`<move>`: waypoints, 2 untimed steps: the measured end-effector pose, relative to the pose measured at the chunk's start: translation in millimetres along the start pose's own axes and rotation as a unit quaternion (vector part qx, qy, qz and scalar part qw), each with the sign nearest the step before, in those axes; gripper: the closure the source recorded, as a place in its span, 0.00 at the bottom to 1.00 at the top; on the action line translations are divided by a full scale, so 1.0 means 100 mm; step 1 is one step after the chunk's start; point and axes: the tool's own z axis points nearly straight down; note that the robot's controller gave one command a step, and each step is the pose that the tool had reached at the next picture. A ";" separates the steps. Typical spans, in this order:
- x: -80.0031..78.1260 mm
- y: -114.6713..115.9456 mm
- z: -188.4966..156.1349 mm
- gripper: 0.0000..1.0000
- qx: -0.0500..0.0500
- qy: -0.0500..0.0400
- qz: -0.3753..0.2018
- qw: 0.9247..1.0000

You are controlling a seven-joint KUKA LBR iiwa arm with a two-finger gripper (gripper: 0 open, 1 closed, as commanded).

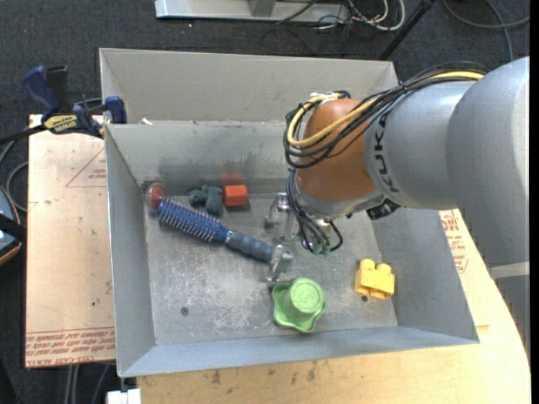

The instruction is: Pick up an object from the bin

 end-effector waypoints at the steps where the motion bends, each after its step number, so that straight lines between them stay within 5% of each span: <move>1: 0.00 0.00 0.00 1.00 -0.001 0.000 0.001 1.000; 2: -0.07 -0.08 -1.27 1.00 0.000 -0.004 -0.006 1.000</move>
Offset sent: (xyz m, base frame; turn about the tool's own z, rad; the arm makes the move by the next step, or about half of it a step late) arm 0.0000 0.0000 0.0000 0.0000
